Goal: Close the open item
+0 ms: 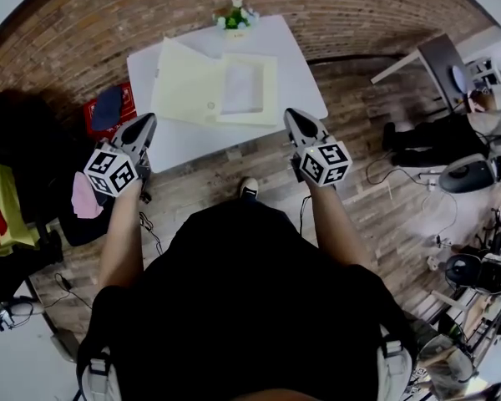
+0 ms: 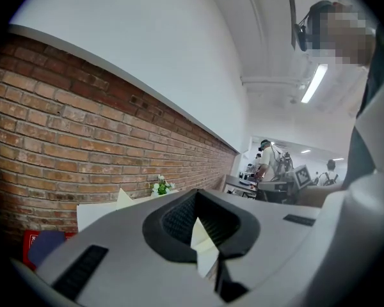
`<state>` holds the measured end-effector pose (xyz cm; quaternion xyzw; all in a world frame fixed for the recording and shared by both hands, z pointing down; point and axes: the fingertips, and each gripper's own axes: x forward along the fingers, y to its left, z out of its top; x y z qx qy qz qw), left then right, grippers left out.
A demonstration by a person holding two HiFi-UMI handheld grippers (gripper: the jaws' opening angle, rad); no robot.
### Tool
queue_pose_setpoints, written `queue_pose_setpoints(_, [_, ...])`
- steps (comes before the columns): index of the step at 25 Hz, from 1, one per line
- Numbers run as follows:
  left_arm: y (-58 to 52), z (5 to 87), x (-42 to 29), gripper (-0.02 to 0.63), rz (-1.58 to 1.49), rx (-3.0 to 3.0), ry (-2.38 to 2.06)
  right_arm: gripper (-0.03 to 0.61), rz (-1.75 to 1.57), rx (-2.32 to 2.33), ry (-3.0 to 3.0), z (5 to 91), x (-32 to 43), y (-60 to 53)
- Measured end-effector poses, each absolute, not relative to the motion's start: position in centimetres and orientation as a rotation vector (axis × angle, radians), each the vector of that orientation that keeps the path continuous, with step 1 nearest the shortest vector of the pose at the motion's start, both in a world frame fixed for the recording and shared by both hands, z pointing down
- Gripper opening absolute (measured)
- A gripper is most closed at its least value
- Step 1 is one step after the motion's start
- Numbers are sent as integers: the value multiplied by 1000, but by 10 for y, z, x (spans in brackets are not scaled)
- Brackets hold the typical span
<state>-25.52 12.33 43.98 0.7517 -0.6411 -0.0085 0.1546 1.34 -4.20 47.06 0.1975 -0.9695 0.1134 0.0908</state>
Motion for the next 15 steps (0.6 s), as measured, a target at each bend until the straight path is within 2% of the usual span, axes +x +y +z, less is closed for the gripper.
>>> queue_pose_setpoints(15, [73, 445, -254, 9, -6, 2077, -1897, 20, 373, 465, -2874, 485, 3, -107])
